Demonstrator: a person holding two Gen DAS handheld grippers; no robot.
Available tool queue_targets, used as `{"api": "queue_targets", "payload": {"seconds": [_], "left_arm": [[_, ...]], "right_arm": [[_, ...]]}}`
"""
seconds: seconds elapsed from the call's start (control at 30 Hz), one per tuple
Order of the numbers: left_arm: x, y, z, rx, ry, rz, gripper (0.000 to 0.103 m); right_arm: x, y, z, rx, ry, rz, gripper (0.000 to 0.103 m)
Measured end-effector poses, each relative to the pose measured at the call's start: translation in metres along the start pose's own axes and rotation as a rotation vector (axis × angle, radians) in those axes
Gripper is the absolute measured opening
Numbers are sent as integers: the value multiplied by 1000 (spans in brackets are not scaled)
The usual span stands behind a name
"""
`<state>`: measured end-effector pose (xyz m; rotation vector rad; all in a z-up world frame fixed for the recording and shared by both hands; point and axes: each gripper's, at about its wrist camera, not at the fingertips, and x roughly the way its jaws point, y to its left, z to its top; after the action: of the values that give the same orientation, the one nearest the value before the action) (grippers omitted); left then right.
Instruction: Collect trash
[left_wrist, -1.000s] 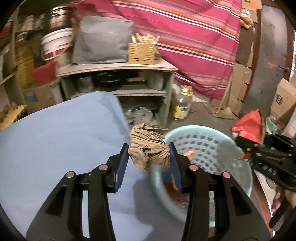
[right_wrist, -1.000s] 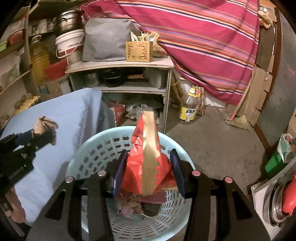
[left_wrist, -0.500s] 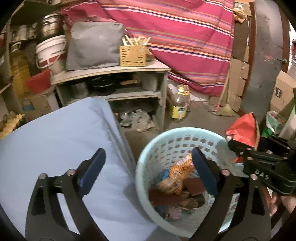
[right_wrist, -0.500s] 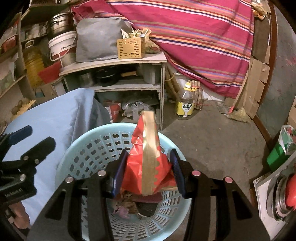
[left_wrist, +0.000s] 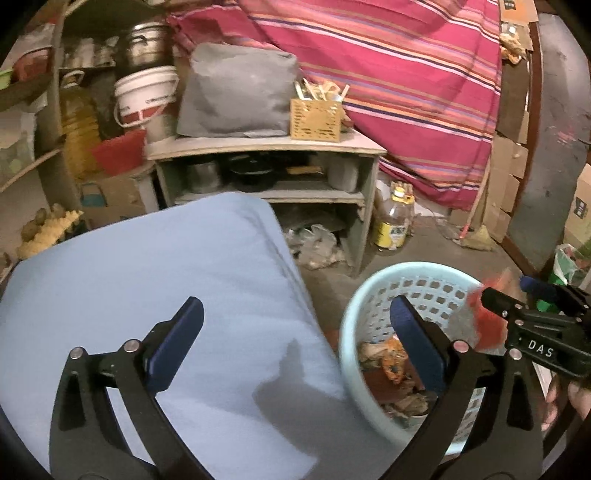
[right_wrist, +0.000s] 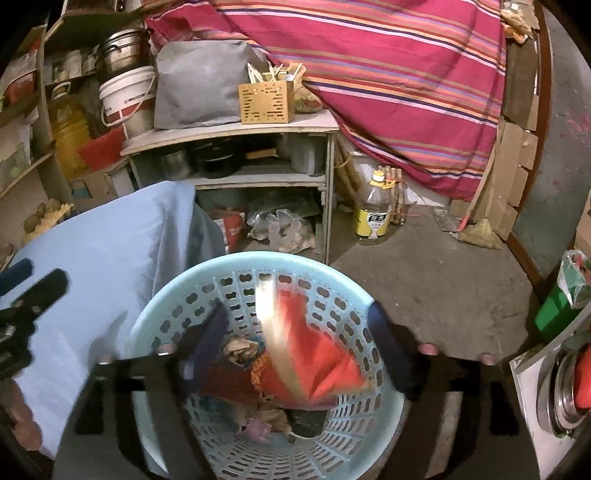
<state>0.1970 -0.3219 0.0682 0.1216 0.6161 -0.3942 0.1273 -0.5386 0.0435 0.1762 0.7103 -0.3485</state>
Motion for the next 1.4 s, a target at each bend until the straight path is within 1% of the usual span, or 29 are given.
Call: {"api": "queue_targets", "payload": {"seconds": [0.03, 0.1, 0.17, 0.2, 0.23, 0.27, 0.47, 0.63, 0.7, 0.77, 0.8, 0.83, 0.9, 1.0, 1.17, 1.23, 1.4], "left_arm": [[-7, 6, -1, 2, -9, 8, 98], [-17, 13, -3, 6, -28, 22, 98], [-32, 23, -7, 15, -57, 46, 98], [-42, 30, -11, 16, -70, 55, 98], [-49, 35, -14, 13, -76, 59, 98], [-55, 41, -17, 9, -81, 65, 98], [-97, 79, -46, 10, -109, 91, 98], [-130, 111, -76, 3, -120, 111, 98], [-141, 125, -90, -11, -115, 118, 98], [-149, 135, -102, -21, -113, 122, 98], [-155, 140, -112, -18, -121, 143, 98], [-159, 142, -118, -14, -129, 163, 98], [-168, 147, -131, -3, -145, 210, 98], [-182, 157, -150, -7, -151, 236, 98], [-202, 175, -169, -47, -163, 264, 98], [-208, 182, -177, -68, -170, 285, 98], [-222, 196, -197, -107, -181, 333, 98]], "right_arm": [[0, 2, 1, 1, 2, -3, 81], [-3, 4, -1, 16, -1, -7, 87], [-9, 8, -3, 28, -8, -5, 87], [-13, 9, -4, 30, -12, 1, 89], [-15, 11, -6, 30, -14, 4, 92], [-21, 14, -8, 32, -23, 3, 98], [-60, 46, -31, 22, -90, -6, 98], [-109, 86, -56, 15, -205, -32, 98], [-125, 104, -67, 1, -242, -10, 98], [-143, 126, -84, -23, -305, -10, 98], [-148, 136, -91, -32, -317, -8, 98], [-151, 142, -96, -38, -320, 3, 98], [-154, 159, -111, -47, -306, 60, 98], [-156, 178, -131, -37, -282, 127, 98], [-161, 207, -157, -94, -300, 140, 98], [-162, 214, -162, -108, -305, 141, 98], [-161, 233, -173, -131, -301, 182, 98]]}}
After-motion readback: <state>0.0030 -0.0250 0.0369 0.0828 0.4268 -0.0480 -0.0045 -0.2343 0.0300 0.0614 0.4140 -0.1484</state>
